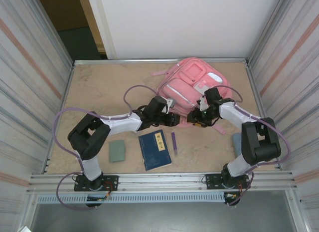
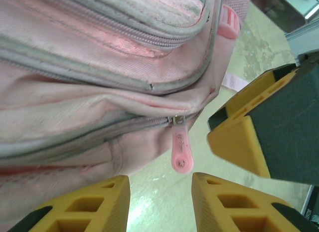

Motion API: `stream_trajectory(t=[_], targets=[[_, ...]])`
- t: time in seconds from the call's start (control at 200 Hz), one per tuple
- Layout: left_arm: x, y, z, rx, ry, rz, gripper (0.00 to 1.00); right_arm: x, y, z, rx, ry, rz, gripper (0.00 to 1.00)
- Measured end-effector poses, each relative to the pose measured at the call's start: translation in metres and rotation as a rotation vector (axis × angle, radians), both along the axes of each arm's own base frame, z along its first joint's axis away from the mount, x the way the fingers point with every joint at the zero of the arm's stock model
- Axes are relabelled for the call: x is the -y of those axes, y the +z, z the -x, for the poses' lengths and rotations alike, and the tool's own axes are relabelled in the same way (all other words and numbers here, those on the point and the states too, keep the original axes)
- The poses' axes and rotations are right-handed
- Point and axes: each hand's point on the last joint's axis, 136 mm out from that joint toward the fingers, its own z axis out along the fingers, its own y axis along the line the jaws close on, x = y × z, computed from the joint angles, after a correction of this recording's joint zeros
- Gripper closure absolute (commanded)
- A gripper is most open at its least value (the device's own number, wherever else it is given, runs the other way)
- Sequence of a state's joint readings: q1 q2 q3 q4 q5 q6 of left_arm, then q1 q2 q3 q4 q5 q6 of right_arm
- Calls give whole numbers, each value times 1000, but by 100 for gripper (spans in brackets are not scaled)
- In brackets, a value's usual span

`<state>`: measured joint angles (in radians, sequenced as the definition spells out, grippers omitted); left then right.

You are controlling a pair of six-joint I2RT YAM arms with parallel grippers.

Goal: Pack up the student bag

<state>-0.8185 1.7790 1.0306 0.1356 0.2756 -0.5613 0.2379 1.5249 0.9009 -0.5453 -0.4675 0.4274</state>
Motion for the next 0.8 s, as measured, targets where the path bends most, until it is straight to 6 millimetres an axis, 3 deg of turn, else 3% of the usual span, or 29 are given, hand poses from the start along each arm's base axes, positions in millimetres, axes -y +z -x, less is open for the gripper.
stream_trajectory(t=[0.135,0.256,0.371,0.516,0.797], targets=[[-9,-5,3,5,19,-21,59,29,24,-7,99,-169,89,30],[-9,-9,5,16,21,-44,58,55,46,-19,169,-357,123,25],[-7,-9,9,36,16,-65,57,69,47,-25,159,-483,142,25],[-7,0,12,70,17,-74,56,66,33,-28,86,-554,114,27],[-2,5,17,109,26,-88,54,40,11,-38,-5,-586,28,33]])
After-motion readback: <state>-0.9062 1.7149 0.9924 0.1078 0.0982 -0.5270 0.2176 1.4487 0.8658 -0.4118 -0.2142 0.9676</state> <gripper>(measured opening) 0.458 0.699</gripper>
